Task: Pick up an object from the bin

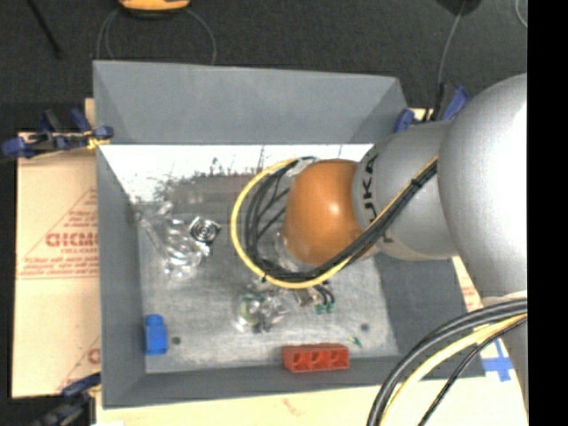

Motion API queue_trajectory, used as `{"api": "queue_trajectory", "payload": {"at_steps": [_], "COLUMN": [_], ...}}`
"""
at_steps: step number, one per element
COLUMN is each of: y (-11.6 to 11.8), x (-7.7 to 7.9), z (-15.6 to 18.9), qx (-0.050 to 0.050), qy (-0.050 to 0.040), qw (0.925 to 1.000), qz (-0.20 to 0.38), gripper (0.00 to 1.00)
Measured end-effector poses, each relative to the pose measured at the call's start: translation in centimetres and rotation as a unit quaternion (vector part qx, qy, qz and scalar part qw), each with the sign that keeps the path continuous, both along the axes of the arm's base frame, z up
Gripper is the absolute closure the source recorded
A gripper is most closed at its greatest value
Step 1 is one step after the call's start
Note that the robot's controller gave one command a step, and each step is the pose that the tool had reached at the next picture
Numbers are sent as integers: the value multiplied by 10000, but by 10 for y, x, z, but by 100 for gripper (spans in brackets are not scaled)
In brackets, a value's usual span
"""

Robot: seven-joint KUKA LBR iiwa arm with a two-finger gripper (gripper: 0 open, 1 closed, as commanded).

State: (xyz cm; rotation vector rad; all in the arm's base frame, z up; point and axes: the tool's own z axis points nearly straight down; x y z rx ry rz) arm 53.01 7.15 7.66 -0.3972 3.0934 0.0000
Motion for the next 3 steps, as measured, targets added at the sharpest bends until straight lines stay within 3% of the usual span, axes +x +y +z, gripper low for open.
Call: {"api": "queue_trajectory", "payload": {"at_steps": [1,2,3], "y": [0,0,3], "x": [-5,-1,-3], "z": [-3,-1,167], "qx": [-12,-1,-24], "qy": [84,14,55], "qw": [10000,10000,9964], "qz": [8,12,850], "gripper": [0,100,100]}}
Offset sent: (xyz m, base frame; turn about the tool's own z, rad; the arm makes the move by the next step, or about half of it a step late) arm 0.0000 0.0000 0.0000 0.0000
